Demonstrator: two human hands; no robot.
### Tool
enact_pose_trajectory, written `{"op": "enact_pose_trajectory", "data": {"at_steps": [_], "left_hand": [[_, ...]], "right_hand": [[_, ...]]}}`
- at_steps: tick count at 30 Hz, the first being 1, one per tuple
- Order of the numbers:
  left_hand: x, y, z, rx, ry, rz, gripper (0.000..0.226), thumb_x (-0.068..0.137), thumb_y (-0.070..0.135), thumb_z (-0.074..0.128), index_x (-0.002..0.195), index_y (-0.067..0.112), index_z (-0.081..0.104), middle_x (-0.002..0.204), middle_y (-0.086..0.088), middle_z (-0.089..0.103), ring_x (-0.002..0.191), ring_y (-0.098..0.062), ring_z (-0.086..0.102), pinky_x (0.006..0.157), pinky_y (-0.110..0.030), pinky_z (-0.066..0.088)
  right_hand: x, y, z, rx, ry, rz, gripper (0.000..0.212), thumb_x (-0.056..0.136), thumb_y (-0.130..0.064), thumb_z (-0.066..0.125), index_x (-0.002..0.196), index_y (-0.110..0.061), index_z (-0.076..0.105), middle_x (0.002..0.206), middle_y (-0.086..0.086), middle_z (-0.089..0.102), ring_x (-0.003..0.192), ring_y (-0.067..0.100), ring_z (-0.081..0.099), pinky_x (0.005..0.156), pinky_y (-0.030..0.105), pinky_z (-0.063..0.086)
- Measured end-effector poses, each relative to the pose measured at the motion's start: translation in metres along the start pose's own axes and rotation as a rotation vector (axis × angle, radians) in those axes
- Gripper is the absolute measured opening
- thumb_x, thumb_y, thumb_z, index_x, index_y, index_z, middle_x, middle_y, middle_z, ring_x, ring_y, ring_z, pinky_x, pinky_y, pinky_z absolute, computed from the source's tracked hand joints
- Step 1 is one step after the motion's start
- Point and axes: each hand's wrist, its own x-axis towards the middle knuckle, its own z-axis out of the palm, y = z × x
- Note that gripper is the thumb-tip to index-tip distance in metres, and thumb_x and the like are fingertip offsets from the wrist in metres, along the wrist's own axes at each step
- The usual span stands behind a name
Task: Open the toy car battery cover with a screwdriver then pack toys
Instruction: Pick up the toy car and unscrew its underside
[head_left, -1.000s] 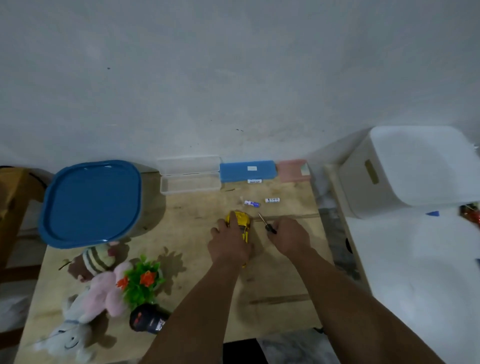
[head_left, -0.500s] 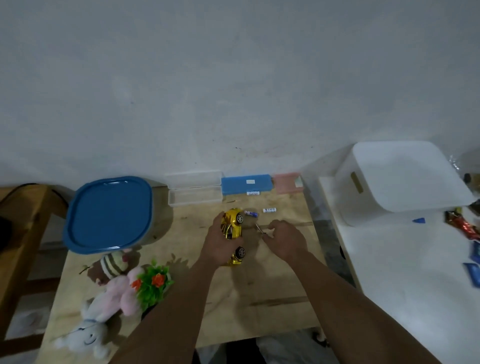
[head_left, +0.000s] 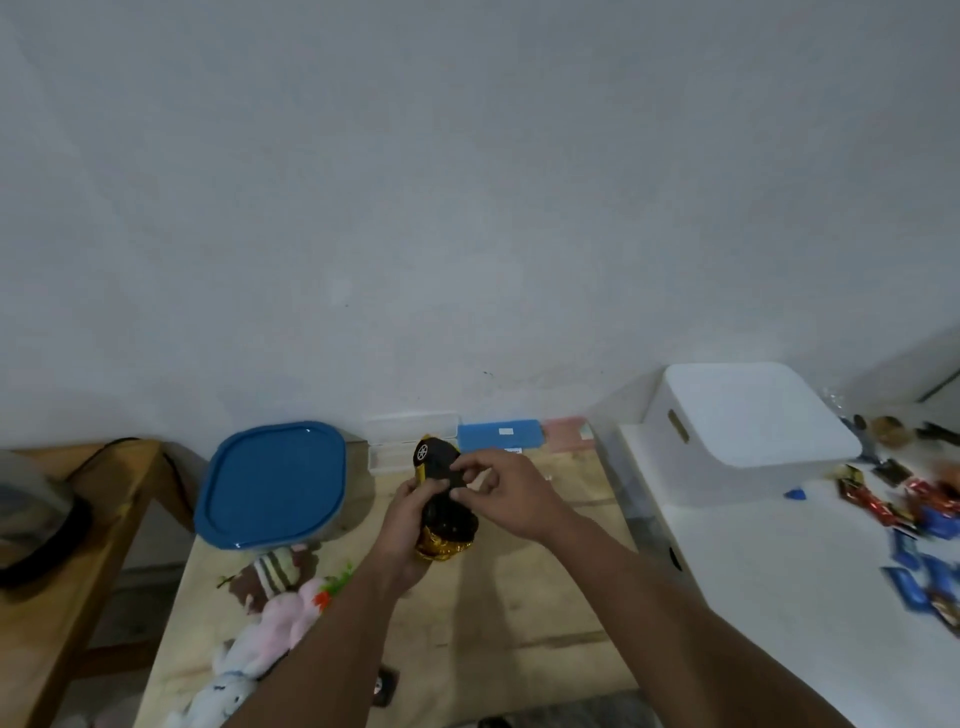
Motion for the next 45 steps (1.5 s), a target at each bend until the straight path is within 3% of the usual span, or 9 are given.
{"op": "enact_pose_trajectory", "data": {"at_steps": [3,5,12,17,21,24,28,39,45], "left_hand": [[-0.018,0.016,0.001,0.013,-0.083,0.055,0.041,0.096,0.019,0.064,0.135,0.01,0.055,0.12,-0.021,0.068,0.1,-0.035,0.072,0.069,-0.043,0.06],[-0.028,0.025,-0.001,0.061,-0.135,0.073,0.03,0.102,0.022,0.055,0.13,0.013,0.06,0.117,-0.018,0.072,0.098,-0.033,0.073,0.069,-0.043,0.06],[-0.049,0.043,-0.013,0.161,-0.106,0.216,0.036,0.104,0.03,0.048,0.134,0.016,0.061,0.129,-0.02,0.07,0.116,-0.038,0.07,0.086,-0.053,0.059],[-0.062,0.057,-0.022,0.197,-0.085,0.303,0.032,0.103,0.027,0.048,0.128,0.014,0.063,0.126,-0.021,0.07,0.116,-0.037,0.07,0.096,-0.059,0.056],[-0.07,0.065,-0.028,0.228,-0.081,0.34,0.05,0.095,0.055,0.057,0.13,0.02,0.065,0.129,-0.014,0.071,0.12,-0.029,0.069,0.105,-0.059,0.053],[-0.074,0.069,-0.031,0.242,-0.076,0.367,0.054,0.097,0.065,0.053,0.128,0.023,0.067,0.126,-0.01,0.072,0.118,-0.029,0.071,0.102,-0.057,0.055],[-0.078,0.075,-0.033,0.252,-0.092,0.367,0.059,0.092,0.073,0.055,0.125,0.027,0.068,0.122,-0.016,0.073,0.11,-0.042,0.072,0.089,-0.062,0.06],[-0.075,0.071,-0.024,0.407,-0.088,0.295,0.041,0.107,0.047,0.046,0.12,0.021,0.075,0.114,-0.011,0.078,0.111,-0.03,0.073,0.103,-0.054,0.056],[-0.066,0.068,-0.01,0.489,-0.126,0.233,0.039,0.108,0.04,0.046,0.117,0.015,0.075,0.111,-0.012,0.078,0.108,-0.027,0.074,0.094,-0.044,0.06]], "right_hand": [[-0.001,-0.021,0.012,-0.036,0.06,-0.047,0.033,0.083,-0.033,0.078,0.115,-0.03,0.07,0.099,-0.01,0.06,0.068,0.007,0.059,0.074,0.028,0.056],[0.0,-0.033,0.016,-0.037,0.118,-0.062,0.032,0.083,-0.031,0.079,0.114,-0.03,0.07,0.099,-0.008,0.058,0.07,0.01,0.061,0.076,0.032,0.056],[0.0,-0.074,0.028,-0.092,0.16,-0.123,0.035,0.084,-0.028,0.077,0.118,-0.03,0.069,0.102,-0.01,0.055,0.078,-0.001,0.056,0.081,0.025,0.053],[0.002,-0.095,0.036,-0.096,0.155,-0.107,0.041,0.083,-0.027,0.078,0.122,-0.029,0.066,0.103,-0.008,0.056,0.081,0.009,0.059,0.081,0.027,0.054],[0.008,-0.106,0.037,-0.062,0.105,-0.054,0.037,0.078,-0.03,0.082,0.112,-0.032,0.067,0.097,-0.008,0.06,0.074,0.008,0.06,0.076,0.028,0.055],[0.013,-0.118,0.034,-0.038,0.052,-0.008,0.036,0.075,-0.026,0.085,0.106,-0.027,0.068,0.089,-0.006,0.063,0.07,0.007,0.058,0.071,0.029,0.055],[0.02,-0.131,0.025,-0.046,-0.036,0.016,0.037,0.073,-0.024,0.088,0.103,-0.022,0.066,0.082,-0.003,0.065,0.067,0.006,0.057,0.064,0.024,0.048],[0.013,-0.118,0.003,-0.009,-0.187,0.082,0.034,0.076,-0.018,0.087,0.102,-0.013,0.065,0.073,0.002,0.061,0.065,0.014,0.059,0.062,0.033,0.051],[0.011,-0.101,-0.016,0.005,-0.243,0.146,0.032,0.078,-0.016,0.082,0.104,-0.013,0.064,0.07,-0.004,0.061,0.068,0.012,0.064,0.069,0.036,0.057]]}}
